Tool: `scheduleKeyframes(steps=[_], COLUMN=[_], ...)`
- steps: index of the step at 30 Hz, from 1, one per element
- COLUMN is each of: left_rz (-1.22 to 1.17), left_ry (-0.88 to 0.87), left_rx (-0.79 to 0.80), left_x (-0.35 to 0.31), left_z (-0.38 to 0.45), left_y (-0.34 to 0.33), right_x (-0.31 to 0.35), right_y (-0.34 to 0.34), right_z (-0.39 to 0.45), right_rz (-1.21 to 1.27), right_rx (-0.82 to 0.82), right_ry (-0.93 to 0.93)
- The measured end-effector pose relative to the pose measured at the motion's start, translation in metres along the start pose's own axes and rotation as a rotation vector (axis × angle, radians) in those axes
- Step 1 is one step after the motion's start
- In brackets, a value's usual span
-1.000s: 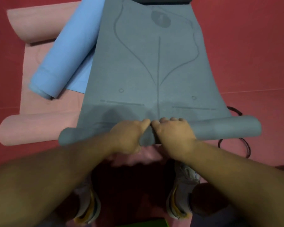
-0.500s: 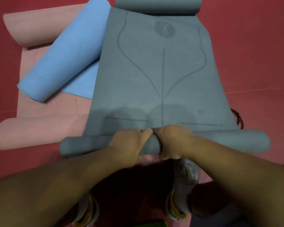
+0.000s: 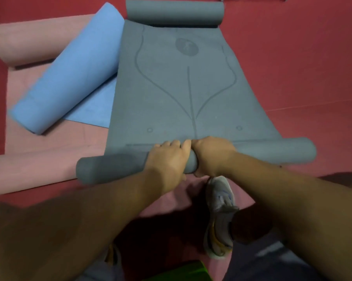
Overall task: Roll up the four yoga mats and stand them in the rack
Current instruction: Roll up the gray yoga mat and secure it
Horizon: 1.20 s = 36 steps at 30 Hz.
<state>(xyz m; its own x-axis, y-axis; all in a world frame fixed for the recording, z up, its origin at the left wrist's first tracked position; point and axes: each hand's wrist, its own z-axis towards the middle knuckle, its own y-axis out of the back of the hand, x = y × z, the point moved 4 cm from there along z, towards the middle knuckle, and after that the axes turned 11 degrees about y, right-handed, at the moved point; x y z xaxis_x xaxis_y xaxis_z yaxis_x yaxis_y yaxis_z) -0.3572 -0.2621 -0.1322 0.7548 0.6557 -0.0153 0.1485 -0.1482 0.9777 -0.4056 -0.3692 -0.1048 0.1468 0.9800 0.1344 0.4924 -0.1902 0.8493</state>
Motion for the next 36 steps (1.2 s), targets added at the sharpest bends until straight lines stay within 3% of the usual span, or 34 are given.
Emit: scheduleKeyframes(steps=[3, 10, 15, 18, 24, 28, 29, 33, 36], left_rz=[-0.055, -0.258, 0.024, 0.098, -0.13, -0.132, -0.099, 0.144, 0.111], left_ry=[-0.067, -0.13, -0.012, 0.009, 0.008, -0.036, -0.029, -0.091, -0.063], left_rx=[0.034, 0.311, 0.0, -0.036, 0.23, 0.379, 0.332, -0.107, -0.022], left_x=[-0.003, -0.012, -0.019, -0.01, 0.006, 0.001, -0.003, -0.018, -0.011], left_z=[0.006, 0.014, -0.012, -0.01, 0.018, 0.018, 0.012, -0.016, -0.013], left_y=[0.003, 0.035, 0.035, 0.037, 0.046, 0.037, 0.033, 0.026, 0.016], right_x=[0.004, -0.006, -0.017, -0.012, 0.002, -0.001, -0.004, -0.024, -0.016], right_y=[-0.015, -0.008, 0.011, 0.009, 0.009, 0.0, -0.001, 0.001, -0.009], right_z=[-0.021, -0.055, -0.045, -0.034, -0.028, -0.026, -0.026, -0.024, -0.026], right_rz=[-0.029, -0.157, -0.09, -0.008, -0.09, -0.032, -0.004, 0.147, 0.176], right_rx=[-0.073, -0.239, -0.193, -0.17, -0.272, -0.176, -0.135, -0.035, -0.095], right_ry=[-0.063, -0.04, -0.02, 0.027, -0.024, 0.02, 0.026, 0.017, 0.043])
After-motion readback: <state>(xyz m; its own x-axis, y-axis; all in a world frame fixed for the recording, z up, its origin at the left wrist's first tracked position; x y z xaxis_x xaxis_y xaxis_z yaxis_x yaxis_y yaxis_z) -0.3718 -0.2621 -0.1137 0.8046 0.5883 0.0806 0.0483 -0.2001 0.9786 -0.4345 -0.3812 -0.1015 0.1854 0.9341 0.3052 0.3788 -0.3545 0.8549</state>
